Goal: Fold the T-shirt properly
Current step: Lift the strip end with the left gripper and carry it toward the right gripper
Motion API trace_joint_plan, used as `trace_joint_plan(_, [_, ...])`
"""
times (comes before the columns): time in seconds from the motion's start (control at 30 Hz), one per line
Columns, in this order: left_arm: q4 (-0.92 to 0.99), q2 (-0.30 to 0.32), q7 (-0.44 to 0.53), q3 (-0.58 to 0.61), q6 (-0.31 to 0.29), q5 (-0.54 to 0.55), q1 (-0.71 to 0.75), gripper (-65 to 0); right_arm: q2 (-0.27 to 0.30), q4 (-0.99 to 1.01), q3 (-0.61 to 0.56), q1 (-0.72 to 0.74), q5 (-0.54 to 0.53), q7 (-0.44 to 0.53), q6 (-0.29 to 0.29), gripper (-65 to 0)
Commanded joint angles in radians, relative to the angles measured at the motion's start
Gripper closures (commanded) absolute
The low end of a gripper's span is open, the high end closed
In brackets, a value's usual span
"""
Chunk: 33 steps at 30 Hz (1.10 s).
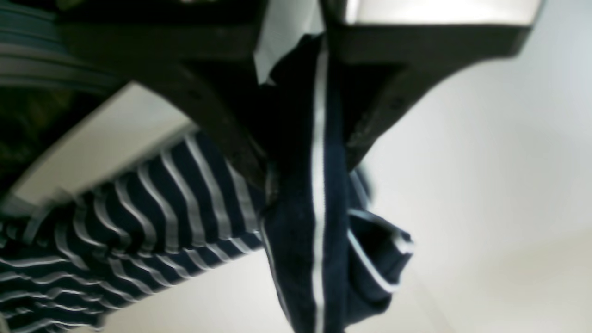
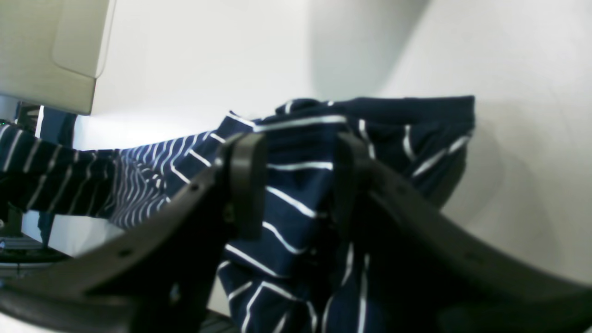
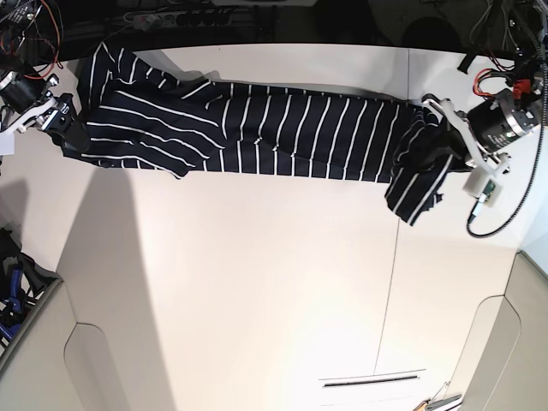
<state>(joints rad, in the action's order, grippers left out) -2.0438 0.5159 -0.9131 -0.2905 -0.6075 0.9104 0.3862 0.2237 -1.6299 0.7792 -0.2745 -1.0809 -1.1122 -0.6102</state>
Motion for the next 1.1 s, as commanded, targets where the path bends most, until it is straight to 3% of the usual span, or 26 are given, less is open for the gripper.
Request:
trace_joint_plan(0.0, [-0.018,-0.009,0.026,0.021,-0.002,0.019,-0.019,0.0,0.014,-0.018,0.007,0.002,-0.022,0.013,-0.007,-24.0])
trace_joint_plan(0.23, [-0.018,-0.142,0.035,0.194,-0.003,-0.034,-0.04,0.0,0.014,-0.018,0.007,0.002,0.0,0.013,-0.006,-24.0])
trace_joint_plan(0.43, [-0.018,-0.212,0.097,0.298,-0.003,-0.145,-0.04,0.0,0.015,-0.018,0.019,0.002,0.001,0.016,-0.006,-24.0])
trace_joint_plan(0.47, [-0.018,-0.221,0.108,0.311,-0.003,-0.166,-0.04,-2.1,0.015,-0.018,0.025,0.002,0.005,0.016,-0.006,-24.1])
trace_joint_plan(0.5, [-0.018,-0.227,0.119,0.325,-0.003,-0.184,-0.04,-8.5,0.015,-0.018,0.032,0.002,0.013,0.016,-0.006,-24.7])
trace_joint_plan(0.6, [-0.018,-0.228,0.129,0.368,-0.006,-0.193,-0.04,-31.3,0.015,-0.018,0.055,0.002,0.032,0.016,-0.006,-35.3])
trace_joint_plan(0.67, [-0.018,-0.229,0.129,0.403,-0.006,-0.19,-0.04,-39.9,0.018,-0.018,0.06,0.002,0.053,0.017,-0.006,-40.7])
trace_joint_plan(0.87, [-0.018,-0.275,0.139,0.507,-0.006,-0.191,-0.04,-40.6,0.045,-0.015,0.059,-0.004,0.097,0.016,-0.003,-41.2])
trace_joint_plan(1.07, [-0.018,-0.334,0.137,0.518,-0.006,-0.198,-0.04,-40.6,0.047,0.015,0.043,-0.006,0.097,0.015,-0.003,-41.1])
